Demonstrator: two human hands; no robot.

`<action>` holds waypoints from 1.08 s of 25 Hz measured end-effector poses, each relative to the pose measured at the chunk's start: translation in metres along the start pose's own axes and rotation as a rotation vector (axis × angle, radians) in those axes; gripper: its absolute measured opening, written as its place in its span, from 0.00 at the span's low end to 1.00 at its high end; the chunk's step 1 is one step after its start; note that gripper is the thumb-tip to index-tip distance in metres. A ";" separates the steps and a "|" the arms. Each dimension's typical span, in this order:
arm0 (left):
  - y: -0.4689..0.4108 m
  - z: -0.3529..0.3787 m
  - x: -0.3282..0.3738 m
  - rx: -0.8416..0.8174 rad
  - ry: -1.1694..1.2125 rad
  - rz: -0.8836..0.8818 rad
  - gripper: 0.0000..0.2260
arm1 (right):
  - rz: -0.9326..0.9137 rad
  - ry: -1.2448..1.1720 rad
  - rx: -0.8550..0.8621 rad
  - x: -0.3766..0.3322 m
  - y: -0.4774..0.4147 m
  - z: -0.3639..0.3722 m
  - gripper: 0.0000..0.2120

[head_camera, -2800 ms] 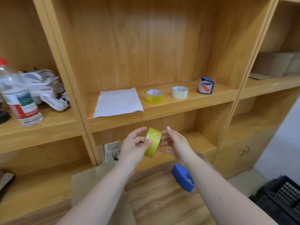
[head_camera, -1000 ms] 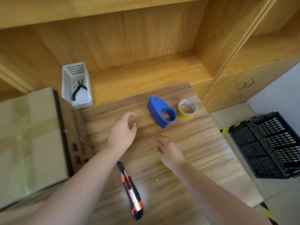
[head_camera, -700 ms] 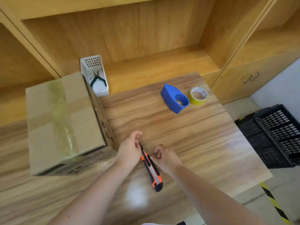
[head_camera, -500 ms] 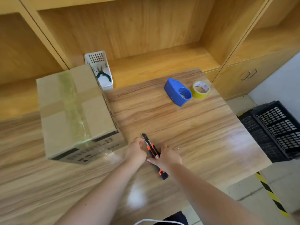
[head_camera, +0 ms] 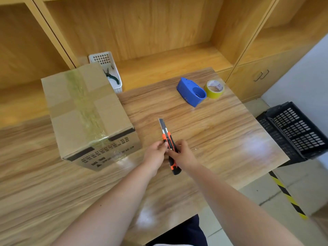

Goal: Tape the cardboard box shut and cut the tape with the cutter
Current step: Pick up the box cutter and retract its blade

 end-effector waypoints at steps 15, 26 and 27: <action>0.019 -0.001 0.057 0.063 0.284 0.041 0.08 | -0.005 -0.272 0.024 -0.048 0.005 -0.011 0.12; -0.051 0.015 0.080 0.125 0.356 -0.096 0.05 | -0.032 -0.353 -0.150 -0.067 -0.045 -0.038 0.19; -0.061 0.017 0.081 0.136 0.361 -0.102 0.06 | -0.024 -0.359 -0.124 -0.067 -0.053 -0.043 0.18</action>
Point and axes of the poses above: each hand's wrist, its own y-axis away from the middle knuckle, its own z-axis out of the palm, x = y × z, the point moved 8 cm from there along -y, towards the middle knuckle, and after that the axes turned 2 degrees about -x, right-handed, at the moved point
